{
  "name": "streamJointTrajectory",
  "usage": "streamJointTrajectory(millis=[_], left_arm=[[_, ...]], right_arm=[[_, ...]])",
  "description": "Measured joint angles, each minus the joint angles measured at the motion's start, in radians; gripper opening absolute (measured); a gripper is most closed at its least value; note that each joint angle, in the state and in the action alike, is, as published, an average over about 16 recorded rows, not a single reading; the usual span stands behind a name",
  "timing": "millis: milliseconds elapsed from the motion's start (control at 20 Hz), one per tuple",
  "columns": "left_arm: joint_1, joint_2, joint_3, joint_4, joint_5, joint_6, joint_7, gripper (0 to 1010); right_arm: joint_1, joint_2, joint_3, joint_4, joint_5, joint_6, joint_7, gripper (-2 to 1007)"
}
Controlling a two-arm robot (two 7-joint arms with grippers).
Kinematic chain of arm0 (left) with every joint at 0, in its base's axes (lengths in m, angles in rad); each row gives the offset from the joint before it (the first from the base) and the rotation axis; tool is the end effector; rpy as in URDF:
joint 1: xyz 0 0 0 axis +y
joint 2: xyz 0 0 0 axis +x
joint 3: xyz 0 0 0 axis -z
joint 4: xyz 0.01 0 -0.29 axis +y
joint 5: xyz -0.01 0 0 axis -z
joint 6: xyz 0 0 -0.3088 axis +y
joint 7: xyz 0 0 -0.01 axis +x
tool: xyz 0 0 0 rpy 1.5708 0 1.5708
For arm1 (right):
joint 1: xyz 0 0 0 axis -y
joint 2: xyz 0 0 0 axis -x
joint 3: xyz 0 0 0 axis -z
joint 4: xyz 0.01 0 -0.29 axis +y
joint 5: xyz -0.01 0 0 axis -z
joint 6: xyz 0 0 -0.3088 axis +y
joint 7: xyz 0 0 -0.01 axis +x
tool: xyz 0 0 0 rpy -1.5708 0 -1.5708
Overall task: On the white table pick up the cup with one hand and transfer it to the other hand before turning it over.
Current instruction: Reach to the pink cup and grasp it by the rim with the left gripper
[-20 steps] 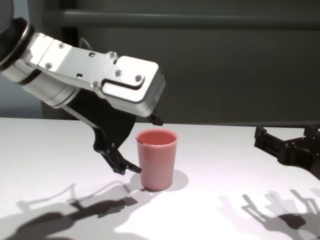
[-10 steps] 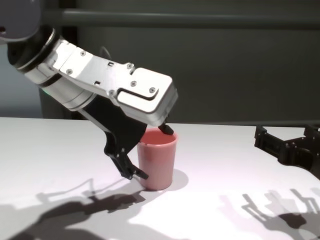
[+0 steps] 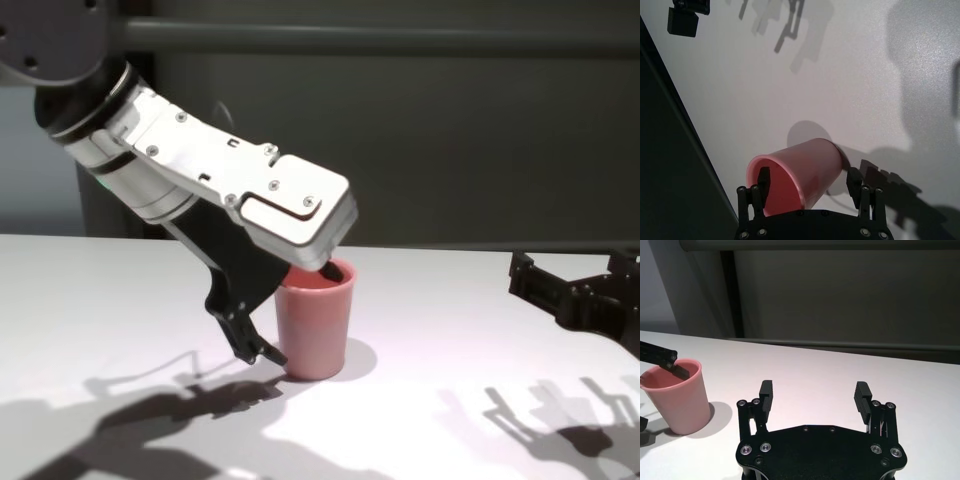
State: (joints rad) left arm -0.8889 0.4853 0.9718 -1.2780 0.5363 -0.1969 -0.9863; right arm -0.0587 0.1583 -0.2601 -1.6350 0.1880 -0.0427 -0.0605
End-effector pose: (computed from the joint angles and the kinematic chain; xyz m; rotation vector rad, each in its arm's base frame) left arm 0.4721 -0.0470 -0.1572 1.1212 -0.9725 -0.1393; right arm 0.3002 0.0394 -0.3071 0.0397 0.0387 -1.3660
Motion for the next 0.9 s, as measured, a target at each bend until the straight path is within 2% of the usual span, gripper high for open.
streamJointTrajectory(millis=[500, 900], left_arm=[[-0.038, -0.018, 0.037, 0.045, 0.01, -0.016, -0.009, 1003], [-0.053, -0.025, 0.053, 0.06, 0.012, -0.019, -0.01, 1003]], right_arm=[[0.0, 0.0, 0.0, 0.0, 0.0, 0.0, 0.0, 1002], [0.0, 0.0, 0.0, 0.0, 0.0, 0.0, 0.0, 1002]])
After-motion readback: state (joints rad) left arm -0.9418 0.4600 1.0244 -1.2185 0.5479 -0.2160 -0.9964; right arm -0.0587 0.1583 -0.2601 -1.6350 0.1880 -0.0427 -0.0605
